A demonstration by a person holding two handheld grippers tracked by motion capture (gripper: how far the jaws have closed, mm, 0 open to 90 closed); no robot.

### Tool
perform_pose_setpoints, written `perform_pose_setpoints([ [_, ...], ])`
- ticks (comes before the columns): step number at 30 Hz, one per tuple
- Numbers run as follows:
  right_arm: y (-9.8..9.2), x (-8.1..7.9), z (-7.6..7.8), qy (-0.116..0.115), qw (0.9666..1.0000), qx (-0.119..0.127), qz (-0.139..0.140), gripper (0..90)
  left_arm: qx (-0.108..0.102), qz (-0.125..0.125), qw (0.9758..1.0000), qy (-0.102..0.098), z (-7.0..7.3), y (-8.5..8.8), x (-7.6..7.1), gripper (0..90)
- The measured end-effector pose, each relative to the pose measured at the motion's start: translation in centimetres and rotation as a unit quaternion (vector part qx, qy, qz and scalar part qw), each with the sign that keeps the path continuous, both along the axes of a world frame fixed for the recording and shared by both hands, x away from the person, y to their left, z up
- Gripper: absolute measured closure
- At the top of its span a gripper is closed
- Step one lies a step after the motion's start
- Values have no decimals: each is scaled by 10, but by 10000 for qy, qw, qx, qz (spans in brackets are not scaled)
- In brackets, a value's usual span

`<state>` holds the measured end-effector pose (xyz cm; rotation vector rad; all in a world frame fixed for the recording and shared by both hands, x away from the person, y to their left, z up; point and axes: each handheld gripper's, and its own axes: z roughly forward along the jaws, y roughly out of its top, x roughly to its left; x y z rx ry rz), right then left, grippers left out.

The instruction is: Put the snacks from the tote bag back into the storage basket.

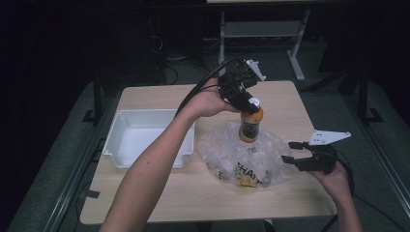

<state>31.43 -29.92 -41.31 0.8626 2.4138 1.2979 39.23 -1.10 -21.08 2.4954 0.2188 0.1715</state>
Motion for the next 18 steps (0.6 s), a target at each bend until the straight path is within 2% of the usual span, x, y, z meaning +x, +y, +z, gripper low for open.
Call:
perform_pose_setpoints([
  [10,5,0,0,8,9999,-107,29,370,-65,126,9999,-45,5,25,-8,593],
  [12,5,0,0,-12,10000,-94,6,369,-23,121,9999,-112,6,29,-10,593],
  [18,6,1,0,-49,9999,-94,-43,369,-52,189,9998,-103,7,45,-11,593],
])
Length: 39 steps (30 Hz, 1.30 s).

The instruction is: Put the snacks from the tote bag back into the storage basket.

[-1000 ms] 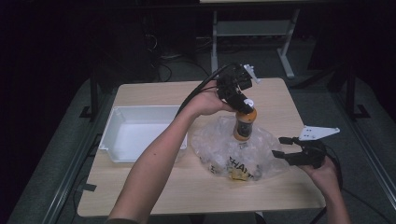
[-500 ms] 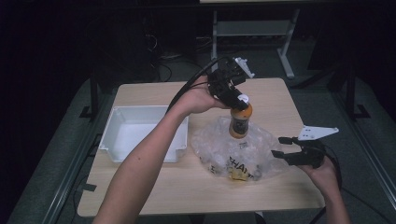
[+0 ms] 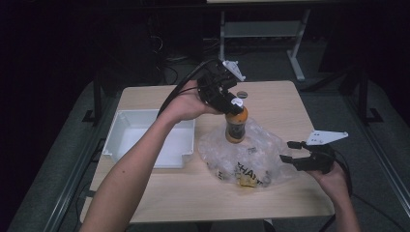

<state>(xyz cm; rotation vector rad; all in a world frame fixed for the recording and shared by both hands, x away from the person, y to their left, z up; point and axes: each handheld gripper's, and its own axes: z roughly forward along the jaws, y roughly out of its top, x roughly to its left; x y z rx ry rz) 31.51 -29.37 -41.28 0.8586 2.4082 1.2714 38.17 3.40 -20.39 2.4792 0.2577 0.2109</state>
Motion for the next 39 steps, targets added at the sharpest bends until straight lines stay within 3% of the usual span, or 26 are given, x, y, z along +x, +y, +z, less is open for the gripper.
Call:
perform_pose_setpoints([
  [9,-3,0,0,-11,10000,11,-45,367,182,156,9997,-63,-2,22,-3,593],
  [16,-2,-1,1,-36,10000,-14,-83,366,74,351,9994,-4,-1,45,-7,593],
  [39,-1,-1,2,-35,9999,-20,-155,371,114,896,9958,111,-11,109,-8,593],
])
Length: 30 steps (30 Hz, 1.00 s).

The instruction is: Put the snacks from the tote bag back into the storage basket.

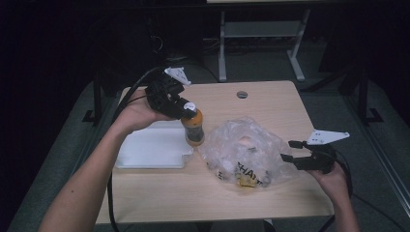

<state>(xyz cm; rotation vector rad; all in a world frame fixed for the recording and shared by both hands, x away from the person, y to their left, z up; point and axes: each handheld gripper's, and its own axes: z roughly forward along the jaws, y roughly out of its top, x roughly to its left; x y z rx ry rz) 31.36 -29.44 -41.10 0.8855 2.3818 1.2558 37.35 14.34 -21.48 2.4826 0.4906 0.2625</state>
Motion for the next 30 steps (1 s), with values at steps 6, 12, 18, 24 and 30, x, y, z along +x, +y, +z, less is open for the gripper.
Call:
perform_pose_setpoints([
  [6,-2,0,0,-21,10000,-5,-25,369,-55,97,9999,-7,3,18,0,593],
  [12,-6,-2,1,-57,9999,77,-68,370,-4,197,9998,9,3,30,-1,593],
  [18,-4,-1,1,-63,10000,47,-32,371,71,361,9993,83,-7,40,2,593],
  [24,-2,-1,1,-34,10000,56,-17,373,53,538,9985,108,-26,46,7,593],
  [30,0,0,-1,2,10000,16,27,372,26,573,9981,230,-45,46,11,593],
])
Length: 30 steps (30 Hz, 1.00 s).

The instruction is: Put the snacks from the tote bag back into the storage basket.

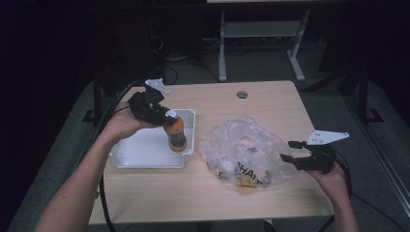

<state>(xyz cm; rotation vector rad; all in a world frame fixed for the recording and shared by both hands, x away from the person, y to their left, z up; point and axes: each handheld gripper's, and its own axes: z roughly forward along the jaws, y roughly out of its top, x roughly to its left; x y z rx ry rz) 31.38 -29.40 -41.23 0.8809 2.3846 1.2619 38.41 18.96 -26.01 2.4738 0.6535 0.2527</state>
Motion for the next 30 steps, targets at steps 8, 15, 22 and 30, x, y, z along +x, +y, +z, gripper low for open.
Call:
perform_pose_setpoints([
  [8,1,0,0,0,10000,-12,30,372,-38,91,9997,214,-27,2,7,593],
  [15,3,1,-1,10,10000,-38,63,373,46,48,9997,245,-39,-1,10,593],
  [22,2,0,-1,20,10000,-42,74,374,172,35,9995,279,-46,-9,11,593],
  [30,2,0,-1,30,10000,-46,78,373,60,-13,9994,338,-50,-8,12,592],
])
